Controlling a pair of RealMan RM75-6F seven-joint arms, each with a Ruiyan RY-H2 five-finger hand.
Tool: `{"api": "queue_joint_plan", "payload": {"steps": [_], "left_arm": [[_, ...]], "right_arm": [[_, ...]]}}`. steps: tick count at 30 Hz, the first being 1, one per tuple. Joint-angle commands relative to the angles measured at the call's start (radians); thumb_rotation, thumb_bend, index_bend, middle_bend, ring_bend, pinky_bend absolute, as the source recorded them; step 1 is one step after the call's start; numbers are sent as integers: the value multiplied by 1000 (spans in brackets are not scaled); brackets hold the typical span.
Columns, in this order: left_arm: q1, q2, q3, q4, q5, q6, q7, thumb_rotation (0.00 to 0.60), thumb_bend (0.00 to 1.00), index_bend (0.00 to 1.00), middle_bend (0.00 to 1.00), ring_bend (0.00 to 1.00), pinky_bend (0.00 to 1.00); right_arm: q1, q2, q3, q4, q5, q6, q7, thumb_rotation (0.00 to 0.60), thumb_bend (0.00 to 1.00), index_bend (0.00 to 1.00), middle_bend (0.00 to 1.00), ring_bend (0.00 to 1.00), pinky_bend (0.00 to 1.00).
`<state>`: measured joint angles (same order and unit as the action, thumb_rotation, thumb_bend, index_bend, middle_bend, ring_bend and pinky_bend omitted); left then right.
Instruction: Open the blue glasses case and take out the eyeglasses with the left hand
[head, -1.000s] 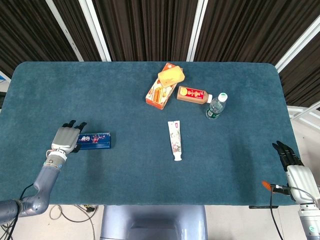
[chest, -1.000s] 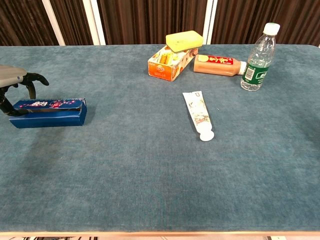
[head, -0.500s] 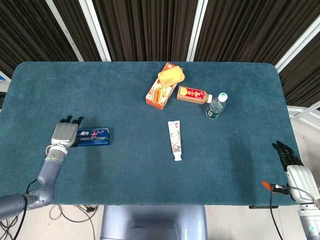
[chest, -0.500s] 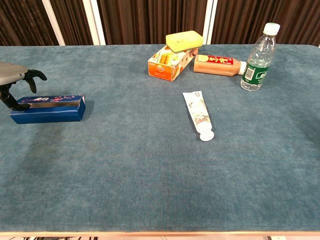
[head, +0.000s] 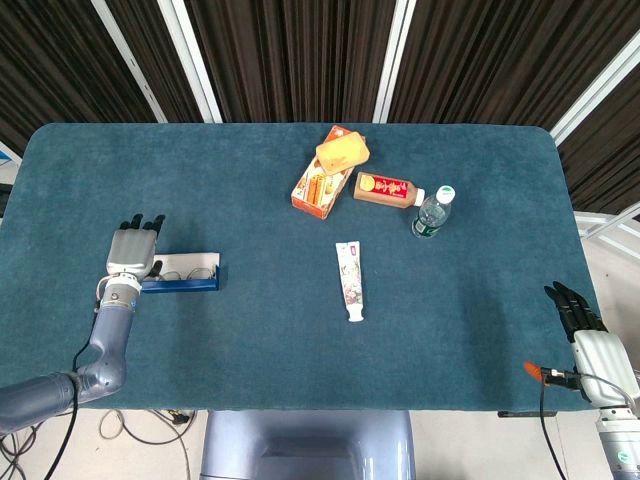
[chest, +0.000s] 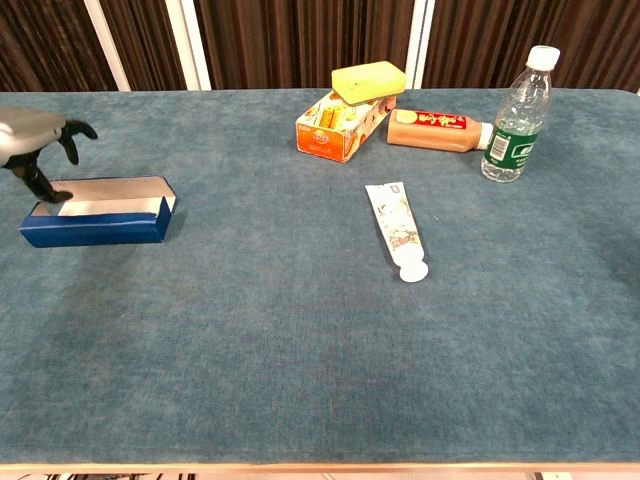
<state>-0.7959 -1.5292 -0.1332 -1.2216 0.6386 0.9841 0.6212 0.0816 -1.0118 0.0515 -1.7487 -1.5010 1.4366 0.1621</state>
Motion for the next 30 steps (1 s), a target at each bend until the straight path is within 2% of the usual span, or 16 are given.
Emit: {"api": "queue_joint_plan", "payload": {"steps": [1,4,7,13,18,21,26,28,30], "left_arm": [[-7,-28,-30,46,-6,18,-9,600,316,84,244,62,190],[0,-24,-41,39,-10,18,-20,600,316,84,238,62,190],[19,8,-38,-17,13,37,-34,600,316,85,236,62,189],[87,144,-18,-249,103,102,-90,600,316,95,231,62,197],[133,250,28,-399,168,130,-90,600,316,97,242,96,272],[147,294,55,-457,178,128,-68,600,316,97,337,201,389],[160,327,93,-500,190,119,-38,600,316,127,672,548,690],[161,331,102,-503,182,105,-31,600,316,135,756,623,755],[158,331,111,-503,162,84,-21,600,316,135,789,654,786]], "right_arm": [[0,0,0,0,0,1,0,600,118,0,0,0,186],[-1,1,1,0,2,1,1,600,118,0,0,0,186],[-1,1,1,1,4,0,3,600,118,0,0,0,186],[0,2,1,0,2,-1,2,600,119,0,0,0,186],[-1,1,0,0,-3,3,-4,600,118,0,0,0,186],[-2,0,-1,0,-6,6,-7,600,118,0,0,0,186],[-2,-1,-2,1,-9,8,-10,600,118,0,0,0,186],[-2,-1,-2,1,-10,8,-11,600,118,0,0,0,186],[-2,0,-2,0,-11,8,-12,600,118,0,0,0,186]]}}
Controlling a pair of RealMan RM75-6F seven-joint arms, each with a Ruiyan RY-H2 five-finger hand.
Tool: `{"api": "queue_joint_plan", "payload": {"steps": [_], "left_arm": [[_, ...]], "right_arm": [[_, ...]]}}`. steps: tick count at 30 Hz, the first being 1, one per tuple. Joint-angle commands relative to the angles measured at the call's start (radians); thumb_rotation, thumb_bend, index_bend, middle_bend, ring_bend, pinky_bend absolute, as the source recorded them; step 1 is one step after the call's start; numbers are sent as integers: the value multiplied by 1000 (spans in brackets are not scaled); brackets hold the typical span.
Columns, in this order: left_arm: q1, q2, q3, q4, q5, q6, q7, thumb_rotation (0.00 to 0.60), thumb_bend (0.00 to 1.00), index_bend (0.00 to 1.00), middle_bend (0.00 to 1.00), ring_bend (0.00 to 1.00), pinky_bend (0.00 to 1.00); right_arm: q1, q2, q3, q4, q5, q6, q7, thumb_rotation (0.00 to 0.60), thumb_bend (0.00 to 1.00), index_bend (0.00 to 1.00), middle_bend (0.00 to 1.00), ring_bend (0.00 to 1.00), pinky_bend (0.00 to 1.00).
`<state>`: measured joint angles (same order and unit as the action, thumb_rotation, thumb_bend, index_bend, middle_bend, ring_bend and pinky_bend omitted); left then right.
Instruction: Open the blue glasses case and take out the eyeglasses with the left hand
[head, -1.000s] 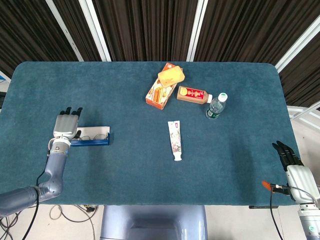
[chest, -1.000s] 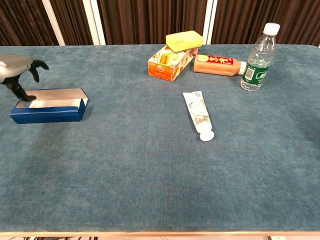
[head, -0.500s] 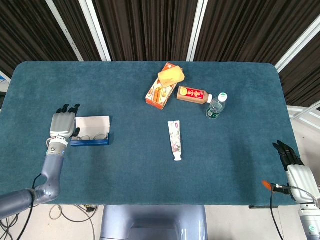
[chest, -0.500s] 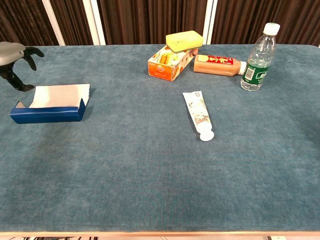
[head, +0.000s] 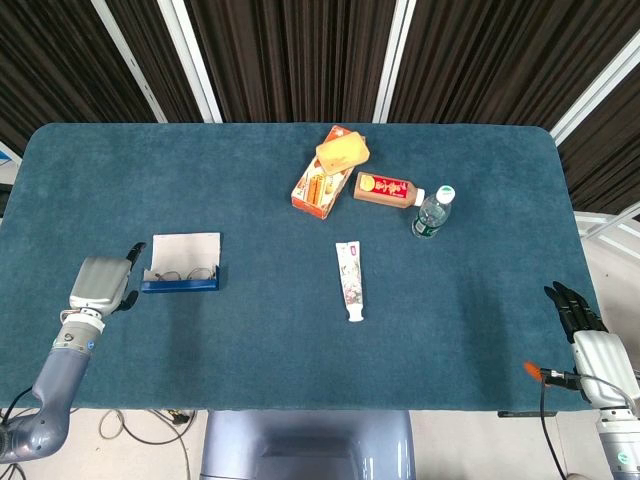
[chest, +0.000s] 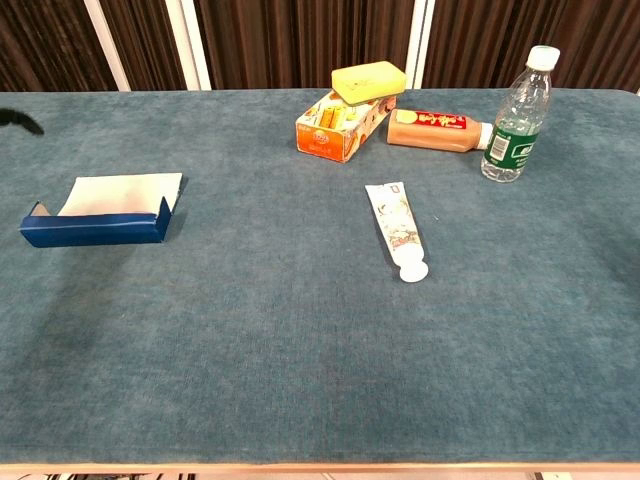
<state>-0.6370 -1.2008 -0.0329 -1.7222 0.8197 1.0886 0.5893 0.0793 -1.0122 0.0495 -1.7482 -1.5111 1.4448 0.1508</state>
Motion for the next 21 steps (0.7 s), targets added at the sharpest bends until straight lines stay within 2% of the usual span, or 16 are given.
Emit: {"api": "queue_joint_plan", "payload": {"steps": [1,15,21], "left_arm": [[-4,1,13,0,-29,-31,16,600,316,134,805,668,799],[-47,-66,33,75,-154,-138,61,600,316,137,835,692,818],[-55,-68,56,67,-176,-149,82,600,317,205,863,717,838]], "right_arm": [[0,0,-1,-1,-1,0,0,600,118,0,0,0,186],[1,1,0,-1,2,-3,1,600,118,0,0,0,186],[1,2,0,-2,2,-2,1,600,119,0,0,0,186]]}}
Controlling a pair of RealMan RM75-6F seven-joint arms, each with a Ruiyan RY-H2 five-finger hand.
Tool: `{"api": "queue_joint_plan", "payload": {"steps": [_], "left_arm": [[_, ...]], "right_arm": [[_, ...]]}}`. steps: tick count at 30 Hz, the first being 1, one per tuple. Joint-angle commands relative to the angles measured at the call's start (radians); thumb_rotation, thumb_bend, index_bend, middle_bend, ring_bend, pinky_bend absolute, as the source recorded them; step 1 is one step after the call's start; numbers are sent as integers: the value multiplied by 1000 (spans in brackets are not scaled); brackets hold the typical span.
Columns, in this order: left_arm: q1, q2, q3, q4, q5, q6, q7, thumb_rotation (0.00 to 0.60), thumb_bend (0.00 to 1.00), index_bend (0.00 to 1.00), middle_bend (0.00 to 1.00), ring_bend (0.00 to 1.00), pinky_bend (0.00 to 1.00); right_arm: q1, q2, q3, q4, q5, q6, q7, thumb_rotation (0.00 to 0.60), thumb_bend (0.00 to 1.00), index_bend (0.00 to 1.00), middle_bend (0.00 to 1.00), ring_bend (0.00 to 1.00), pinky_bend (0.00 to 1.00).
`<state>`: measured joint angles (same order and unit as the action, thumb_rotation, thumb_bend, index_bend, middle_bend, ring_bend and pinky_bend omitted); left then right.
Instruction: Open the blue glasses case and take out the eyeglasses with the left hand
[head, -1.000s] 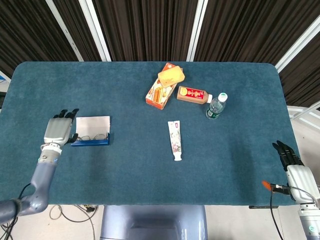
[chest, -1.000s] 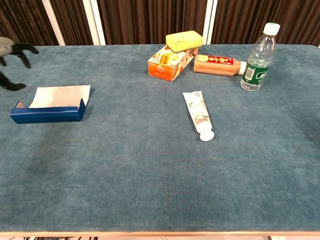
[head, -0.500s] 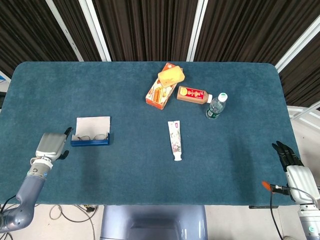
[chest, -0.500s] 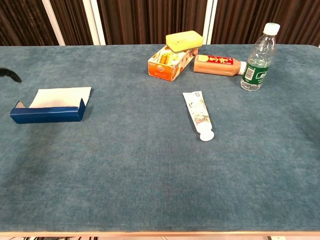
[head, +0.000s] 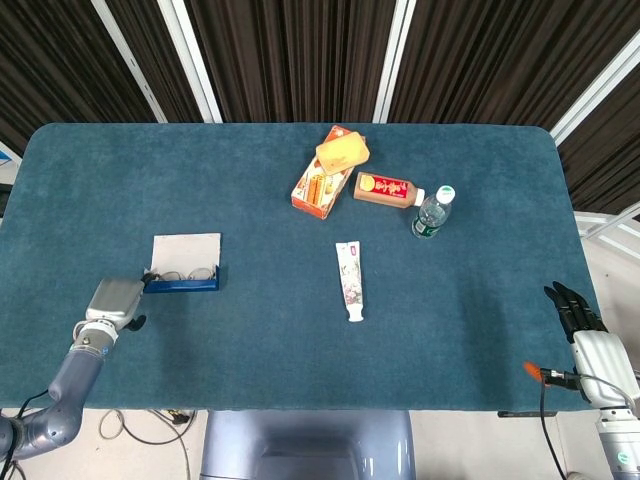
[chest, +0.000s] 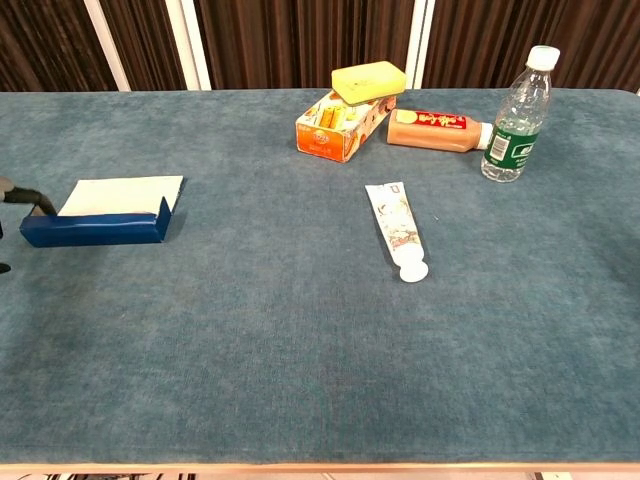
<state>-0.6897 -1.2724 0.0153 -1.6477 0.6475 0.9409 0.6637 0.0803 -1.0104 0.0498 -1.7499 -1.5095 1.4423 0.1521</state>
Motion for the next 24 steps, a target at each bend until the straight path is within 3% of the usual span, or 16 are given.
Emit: {"api": "queue_joint_plan", "payload": {"steps": [1,15,24], "left_arm": [[-3,8,12,-13,-5,-2,12,600,317,223,871,725,842],[-38,149,80,-280,9,-45,54,600,317,300,901,750,859],[-101,115,74,-354,3,-74,81,600,317,289,901,750,859]], "right_arm": [[0,0,0,0,0,0,0,600,119,0,0,0,186],[1,0,0,-5,1,-2,-5,600,119,0,0,0,186],[1,0,1,-5,3,-3,-3,600,119,0,0,0,186]]}}
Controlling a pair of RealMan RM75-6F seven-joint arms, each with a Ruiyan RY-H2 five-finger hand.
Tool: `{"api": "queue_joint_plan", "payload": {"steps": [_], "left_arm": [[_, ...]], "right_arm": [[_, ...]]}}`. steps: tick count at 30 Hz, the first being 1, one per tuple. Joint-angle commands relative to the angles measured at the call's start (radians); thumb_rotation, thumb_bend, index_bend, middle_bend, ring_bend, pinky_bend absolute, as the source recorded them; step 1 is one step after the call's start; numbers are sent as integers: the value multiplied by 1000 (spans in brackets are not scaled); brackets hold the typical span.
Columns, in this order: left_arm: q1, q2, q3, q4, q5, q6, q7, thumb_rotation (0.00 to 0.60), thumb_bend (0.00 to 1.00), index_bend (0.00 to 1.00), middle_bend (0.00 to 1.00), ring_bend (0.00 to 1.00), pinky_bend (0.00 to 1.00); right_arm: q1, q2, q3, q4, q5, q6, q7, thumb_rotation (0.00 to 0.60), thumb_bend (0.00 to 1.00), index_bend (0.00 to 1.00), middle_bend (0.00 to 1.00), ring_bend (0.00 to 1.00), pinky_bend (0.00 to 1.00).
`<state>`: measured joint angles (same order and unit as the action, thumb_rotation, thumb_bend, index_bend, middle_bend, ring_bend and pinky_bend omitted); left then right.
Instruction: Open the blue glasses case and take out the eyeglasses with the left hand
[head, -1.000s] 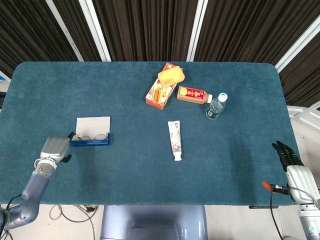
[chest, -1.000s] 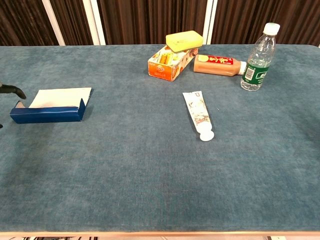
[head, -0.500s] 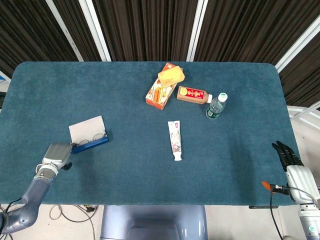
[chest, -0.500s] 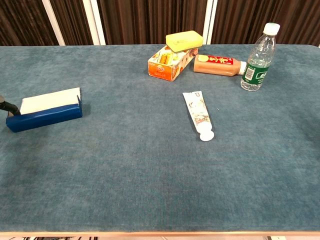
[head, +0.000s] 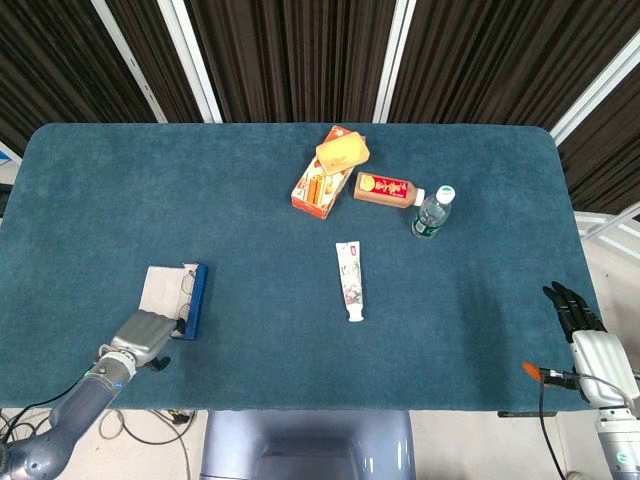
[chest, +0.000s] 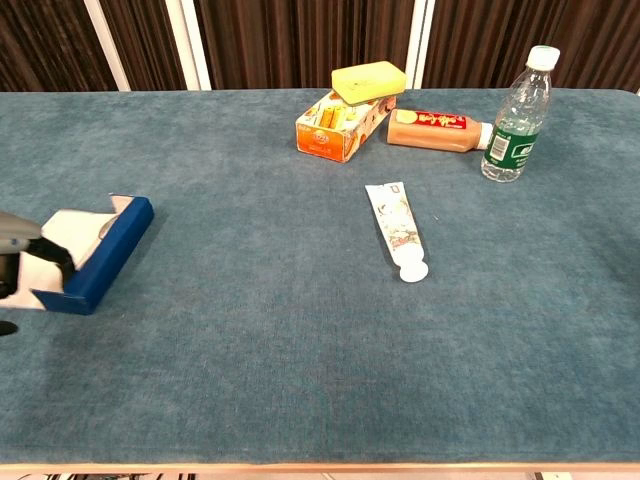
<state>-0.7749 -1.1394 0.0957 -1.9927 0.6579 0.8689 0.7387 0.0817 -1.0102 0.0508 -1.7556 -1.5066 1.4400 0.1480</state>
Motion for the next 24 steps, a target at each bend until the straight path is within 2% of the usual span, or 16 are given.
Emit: {"api": "queue_joint_plan", "payload": {"steps": [1,10,18,24], "left_arm": [[-23,-27,-10,-10,-13,-1,8,600,317,287,901,750,859],[-82,-113,-52,3,-57,36,11,600,318,284,917,766,874],[-42,-78,-113,-5,40,94,-121,600,318,292,944,791,902],[-35,-54,-149,76,61,80,-214,600,317,202,943,791,901]], "right_arm": [[0,0,0,0,1,-1,1,600,119,0,0,0,186],[0,2,0,1,0,0,6,600,119,0,0,0,186],[1,2,0,1,0,-3,9,600,119,0,0,0,186],[2,2,-1,-3,0,-4,4,600,119,0,0,0,186]]}}
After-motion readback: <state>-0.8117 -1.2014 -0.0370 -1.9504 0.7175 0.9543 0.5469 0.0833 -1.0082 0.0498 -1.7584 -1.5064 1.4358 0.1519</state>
